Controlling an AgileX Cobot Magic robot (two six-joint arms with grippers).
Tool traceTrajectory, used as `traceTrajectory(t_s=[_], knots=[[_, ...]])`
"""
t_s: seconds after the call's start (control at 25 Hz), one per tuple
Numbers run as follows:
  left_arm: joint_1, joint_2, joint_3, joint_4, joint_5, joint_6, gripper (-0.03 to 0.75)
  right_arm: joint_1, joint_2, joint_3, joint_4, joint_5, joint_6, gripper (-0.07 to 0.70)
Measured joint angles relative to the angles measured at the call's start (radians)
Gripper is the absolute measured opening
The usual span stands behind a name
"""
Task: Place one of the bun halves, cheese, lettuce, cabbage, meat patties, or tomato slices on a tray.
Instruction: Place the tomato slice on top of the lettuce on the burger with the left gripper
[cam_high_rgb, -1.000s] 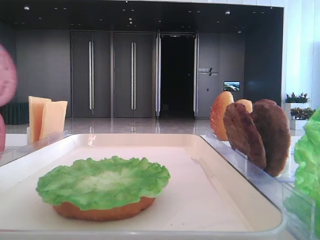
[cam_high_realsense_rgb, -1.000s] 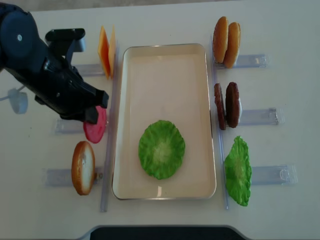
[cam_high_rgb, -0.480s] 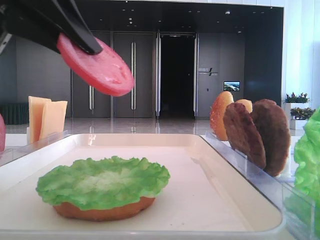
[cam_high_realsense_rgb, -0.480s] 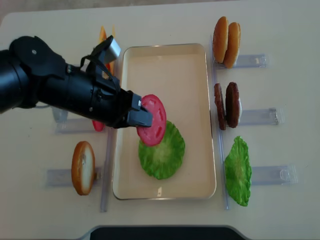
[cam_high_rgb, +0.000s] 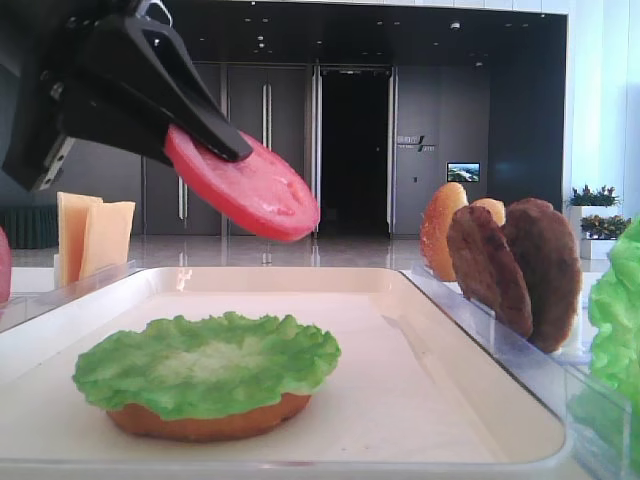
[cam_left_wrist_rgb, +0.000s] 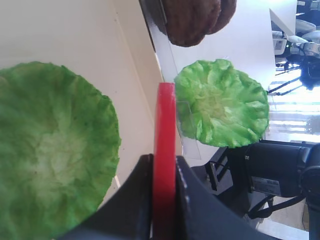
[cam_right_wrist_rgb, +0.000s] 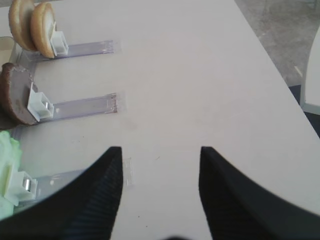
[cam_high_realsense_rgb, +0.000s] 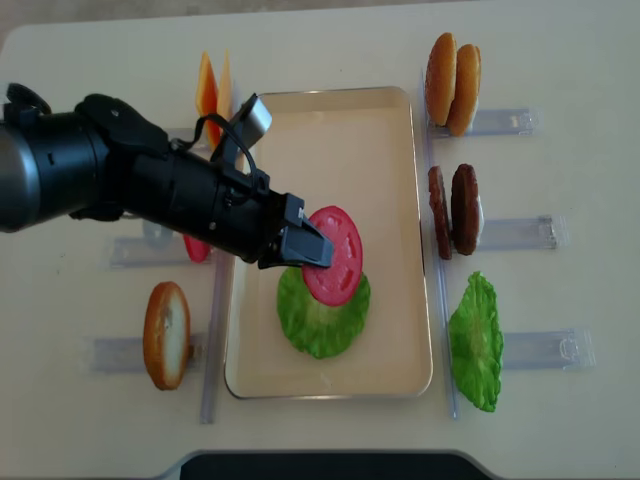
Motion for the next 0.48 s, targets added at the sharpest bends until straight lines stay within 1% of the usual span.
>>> traceTrajectory(t_s=[0.2,0.48], knots=[[0.0,0.009,0.0,0.009,-0.008,0.001,0.057,0.0,0.0,0.0,0.0,0.0,0.0,0.366],[0.0,0.009,0.0,0.073,-0.026,0.001,0.057,0.0,0.0,0.0,0.0,0.0,0.0,0.366]])
